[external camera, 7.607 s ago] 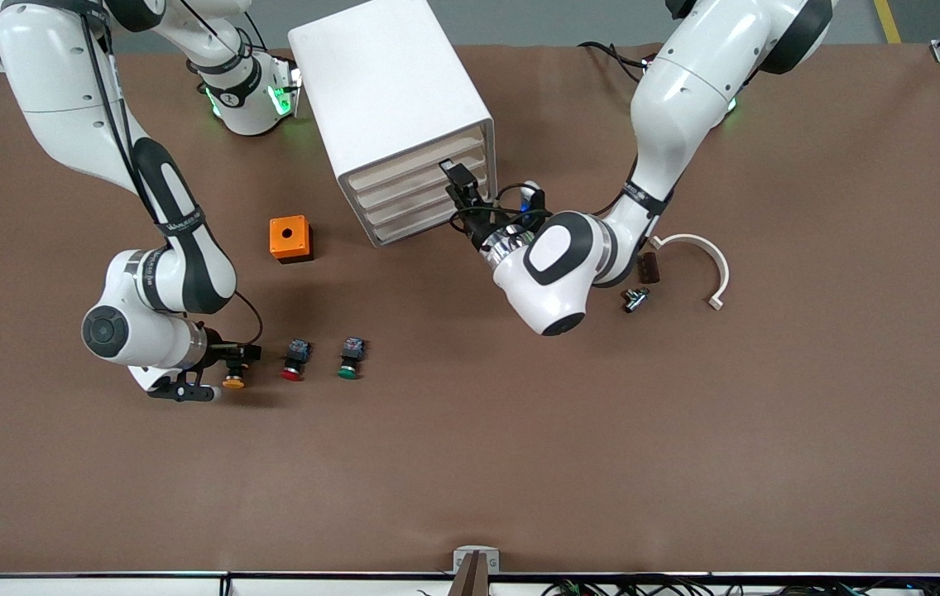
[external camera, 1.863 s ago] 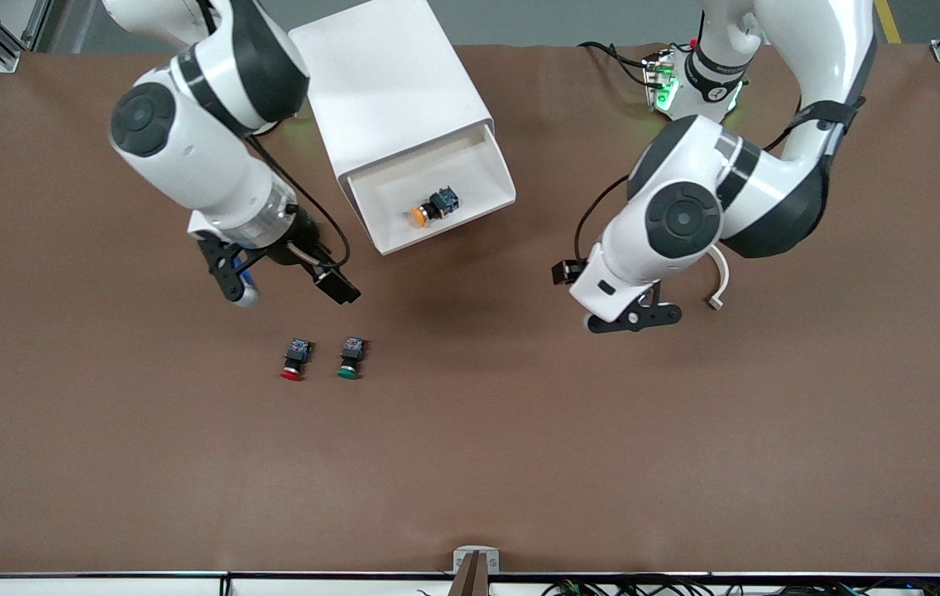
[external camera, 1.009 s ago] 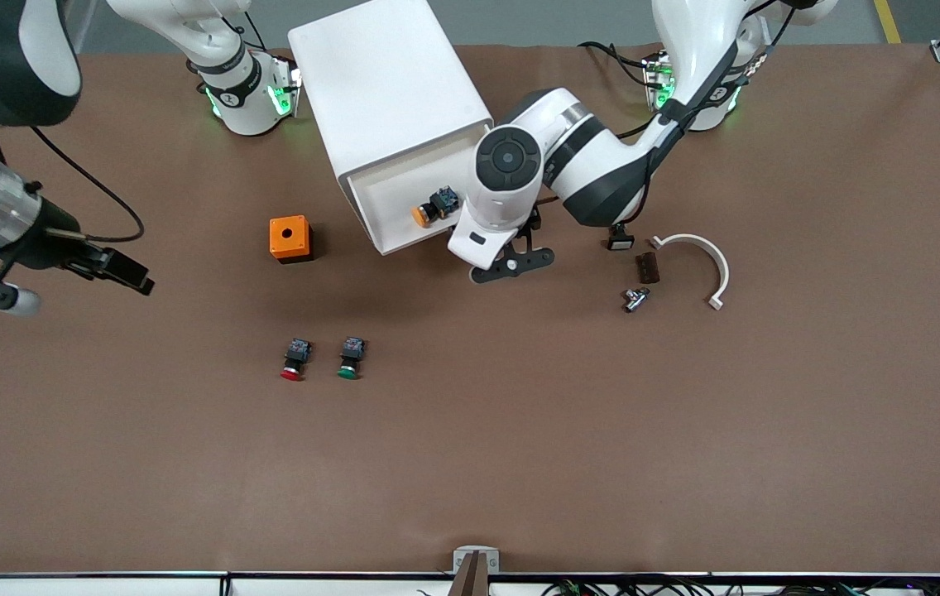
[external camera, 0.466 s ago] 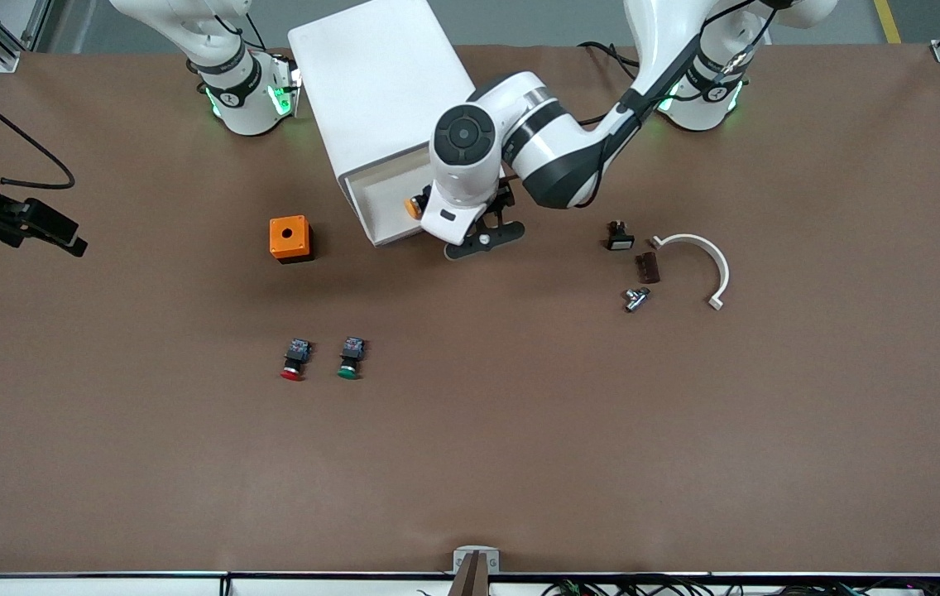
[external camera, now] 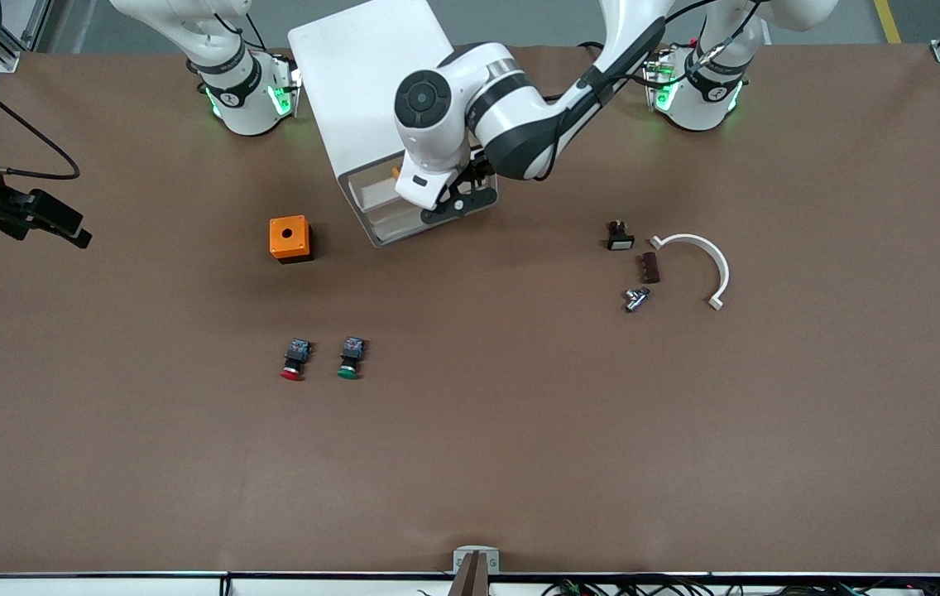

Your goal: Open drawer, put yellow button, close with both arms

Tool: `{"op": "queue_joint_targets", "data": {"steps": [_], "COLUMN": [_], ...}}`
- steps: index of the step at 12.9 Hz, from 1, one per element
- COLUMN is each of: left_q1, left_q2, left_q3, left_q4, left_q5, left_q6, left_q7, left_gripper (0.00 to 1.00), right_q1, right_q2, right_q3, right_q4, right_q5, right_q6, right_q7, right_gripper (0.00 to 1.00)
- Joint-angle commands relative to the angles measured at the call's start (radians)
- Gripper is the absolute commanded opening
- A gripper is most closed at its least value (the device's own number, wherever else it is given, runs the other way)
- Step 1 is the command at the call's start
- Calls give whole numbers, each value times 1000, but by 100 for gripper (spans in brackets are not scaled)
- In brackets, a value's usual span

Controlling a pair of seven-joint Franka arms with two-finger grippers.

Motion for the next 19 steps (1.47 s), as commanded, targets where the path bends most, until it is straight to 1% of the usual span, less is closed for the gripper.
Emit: {"op": "queue_joint_targets", "data": {"steps": [1, 4, 6, 9, 10, 12, 15, 17, 19], "left_q1": [-26, -28, -41, -21, 7, 104, 254, 357, 461], "left_q2": [-5, -2, -2, -3, -7, -20, -45, -69, -102], "left_q3": [-16, -37, -39, -34, -28, -26, -26, -28, -26], "left_q4": [-12, -15, -25, -27, -24, -15, -10, 11, 47], "left_q5": [-8, -48, -65, -71, -70, -60, 21, 33, 33], "left_q6": [-25, -25, -25, -26, -26, -26, -28, -69, -118], "left_q7": [-18, -18, -18, -10, 1, 4, 28, 105, 252], "left_gripper": [100, 100, 100, 100, 100, 100, 100, 100, 100], "right_q1": [-8, -1, -4, -8, -8, -8, -11, -13, -14], "right_q2": [-41, -47, -47, -47, -48, -48, -50, -47, -47], "right_q3": [22, 20, 19, 14, 16, 16, 12, 11, 12], "right_q4": [-24, -24, -25, -22, -24, -25, -27, -27, -25], "right_q5": [-18, -18, -18, -18, -18, -18, -18, -18, -18], "right_q6": [6, 8, 2, 5, 1, 0, -5, -3, -5], "right_q7": [-11, -11, -11, -13, -13, -13, -14, -14, -13], "right_gripper": [100, 100, 100, 100, 100, 100, 100, 100, 100]}}
